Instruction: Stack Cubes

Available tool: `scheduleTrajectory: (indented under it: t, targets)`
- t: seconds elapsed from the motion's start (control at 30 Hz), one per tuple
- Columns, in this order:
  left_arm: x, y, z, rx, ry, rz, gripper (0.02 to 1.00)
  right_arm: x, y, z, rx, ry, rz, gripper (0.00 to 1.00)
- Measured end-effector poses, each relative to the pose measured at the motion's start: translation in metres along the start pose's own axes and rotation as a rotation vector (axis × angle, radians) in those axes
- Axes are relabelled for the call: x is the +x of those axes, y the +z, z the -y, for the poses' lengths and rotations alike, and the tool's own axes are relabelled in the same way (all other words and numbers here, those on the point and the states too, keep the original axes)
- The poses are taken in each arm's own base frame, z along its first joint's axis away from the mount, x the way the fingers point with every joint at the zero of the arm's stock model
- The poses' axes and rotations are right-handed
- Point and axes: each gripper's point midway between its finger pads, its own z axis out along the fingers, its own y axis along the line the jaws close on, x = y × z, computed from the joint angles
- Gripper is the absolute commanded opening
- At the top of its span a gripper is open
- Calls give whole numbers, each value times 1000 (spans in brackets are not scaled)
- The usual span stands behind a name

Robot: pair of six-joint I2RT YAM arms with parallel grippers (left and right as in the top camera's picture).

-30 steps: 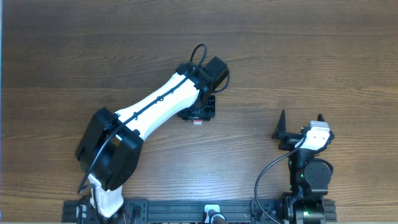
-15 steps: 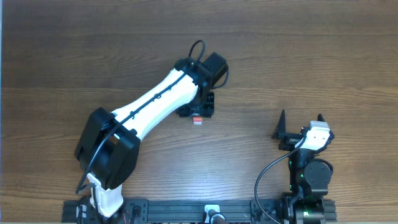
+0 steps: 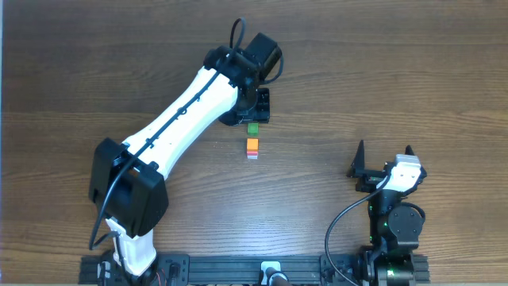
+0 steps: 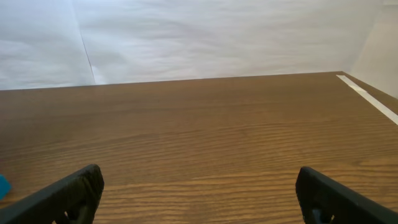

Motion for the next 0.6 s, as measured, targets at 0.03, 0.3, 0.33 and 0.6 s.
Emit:
scheduleTrajectory:
  t: [0.03, 0.3, 0.33, 0.6]
  targets:
    - [0, 1, 0, 1, 4, -1, 608, 0, 0, 0, 0, 0, 0, 991]
    - [-4, 13, 2, 4, 28, -14, 1000, 0, 0, 0, 0, 0, 0, 991]
    - [-7, 12, 0, -2, 27, -3, 1000, 0, 0, 0, 0, 0, 0, 993]
    - [-35, -58, -44, -49, -35, 203, 1000, 0, 0, 0, 0, 0, 0, 993]
